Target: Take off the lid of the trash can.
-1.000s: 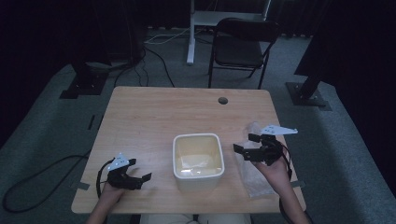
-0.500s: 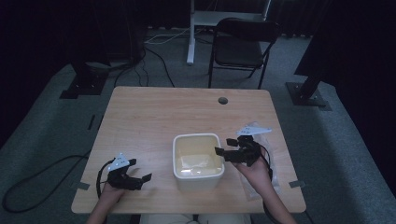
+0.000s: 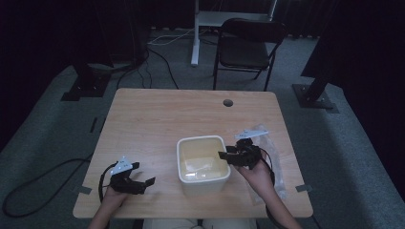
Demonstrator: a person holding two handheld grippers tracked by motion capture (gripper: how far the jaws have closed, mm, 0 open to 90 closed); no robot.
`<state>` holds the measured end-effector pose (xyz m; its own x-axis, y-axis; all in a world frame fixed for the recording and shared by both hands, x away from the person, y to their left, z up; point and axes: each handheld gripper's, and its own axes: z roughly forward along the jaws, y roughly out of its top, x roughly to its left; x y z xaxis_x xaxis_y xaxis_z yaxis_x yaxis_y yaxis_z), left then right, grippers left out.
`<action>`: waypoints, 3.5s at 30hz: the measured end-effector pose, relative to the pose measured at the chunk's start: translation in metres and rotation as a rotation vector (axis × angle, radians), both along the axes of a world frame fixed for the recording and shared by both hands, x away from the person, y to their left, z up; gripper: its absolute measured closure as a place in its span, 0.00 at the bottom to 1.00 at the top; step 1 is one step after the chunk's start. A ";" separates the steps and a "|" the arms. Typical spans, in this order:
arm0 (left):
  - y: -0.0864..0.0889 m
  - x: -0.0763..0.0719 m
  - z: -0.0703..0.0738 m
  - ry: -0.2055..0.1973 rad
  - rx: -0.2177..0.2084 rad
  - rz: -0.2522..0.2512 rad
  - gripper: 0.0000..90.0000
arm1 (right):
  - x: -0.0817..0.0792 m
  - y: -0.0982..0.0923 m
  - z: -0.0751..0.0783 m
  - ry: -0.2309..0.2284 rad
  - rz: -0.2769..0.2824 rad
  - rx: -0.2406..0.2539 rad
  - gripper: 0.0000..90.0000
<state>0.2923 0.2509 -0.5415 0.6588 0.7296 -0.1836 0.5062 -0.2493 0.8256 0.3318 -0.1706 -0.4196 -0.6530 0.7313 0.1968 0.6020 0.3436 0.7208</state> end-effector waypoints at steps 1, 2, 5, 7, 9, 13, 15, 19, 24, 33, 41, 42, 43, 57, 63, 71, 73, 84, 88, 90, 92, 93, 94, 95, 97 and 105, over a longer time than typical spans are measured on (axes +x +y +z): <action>0.000 0.000 0.000 -0.001 0.001 0.001 0.00 | 0.001 0.000 0.001 -0.001 0.000 -0.007 0.66; 0.000 0.000 0.000 -0.001 -0.001 0.001 0.00 | 0.003 0.001 0.001 0.000 0.001 -0.011 0.68; 0.000 0.000 0.000 0.001 -0.001 0.000 0.00 | 0.007 0.003 0.003 -0.001 -0.001 -0.026 0.72; 0.000 0.000 0.000 0.002 -0.002 -0.001 0.00 | 0.010 0.005 0.004 -0.004 0.002 -0.041 0.75; 0.000 0.000 0.000 0.003 -0.003 0.000 0.00 | 0.013 0.009 0.006 -0.003 0.010 -0.053 0.78; 0.000 0.000 0.000 0.000 0.000 0.000 0.00 | 0.018 0.018 0.008 -0.013 0.034 -0.088 0.83; 0.000 0.000 0.000 -0.001 0.001 0.000 0.00 | 0.020 0.023 0.008 -0.018 0.046 -0.105 0.85; 0.000 0.000 0.000 0.000 0.001 -0.001 0.00 | 0.022 0.030 0.010 -0.021 0.067 -0.133 0.87; 0.000 0.000 0.000 0.001 -0.001 -0.002 0.00 | 0.022 0.035 0.011 -0.031 0.073 -0.161 0.88; 0.001 0.001 0.000 0.004 -0.001 -0.001 0.00 | 0.021 0.039 0.013 -0.028 0.083 -0.181 0.90; 0.000 0.001 0.000 0.004 -0.004 0.000 0.00 | 0.021 0.036 0.026 -0.049 0.085 -0.162 0.90; 0.000 0.001 0.000 0.005 -0.004 0.000 0.00 | 0.021 0.035 0.029 -0.060 0.082 -0.169 0.90; 0.001 0.001 0.000 0.005 -0.004 0.000 0.00 | 0.021 0.035 0.031 -0.061 0.080 -0.167 0.90; 0.000 0.001 0.000 0.006 -0.005 -0.001 0.00 | 0.036 0.023 0.065 -0.118 0.030 -0.124 0.90; 0.000 0.001 0.000 0.007 -0.002 -0.003 0.00 | 0.054 0.014 0.084 -0.155 -0.037 -0.107 0.90; 0.000 0.001 0.000 0.007 -0.008 -0.003 0.00 | 0.088 0.005 0.090 -0.148 -0.128 -0.092 0.90; 0.000 0.001 0.000 0.007 -0.006 -0.006 0.00 | 0.096 0.002 0.089 -0.141 -0.150 -0.090 0.90; 0.001 0.001 0.000 0.007 -0.003 -0.010 0.00 | 0.142 -0.012 0.060 -0.072 -0.279 -0.102 0.90; 0.001 0.001 0.000 0.008 -0.002 -0.011 0.00 | 0.156 -0.017 0.043 -0.043 -0.325 -0.109 0.90; 0.001 0.001 0.000 0.007 -0.001 -0.011 0.00 | 0.162 -0.019 0.034 -0.029 -0.345 -0.112 0.90; 0.001 0.000 0.000 0.009 -0.004 -0.010 0.00 | 0.168 -0.021 0.024 -0.005 -0.363 -0.114 0.90; 0.001 0.001 0.000 0.009 -0.005 -0.009 0.00 | 0.171 -0.023 0.018 0.006 -0.372 -0.117 0.90; 0.001 0.001 0.000 0.010 -0.005 -0.009 0.00 | 0.173 -0.024 0.013 0.012 -0.382 -0.123 0.90; 0.001 0.001 0.000 0.011 -0.006 -0.010 0.00 | 0.176 -0.025 0.008 0.022 -0.388 -0.125 0.90; 0.001 0.001 0.000 0.011 -0.005 -0.010 0.00 | 0.180 -0.027 -0.002 0.042 -0.406 -0.130 0.90; 0.000 0.001 0.000 0.011 0.011 -0.011 0.00 | 0.192 -0.024 -0.039 0.100 -0.436 -0.172 0.90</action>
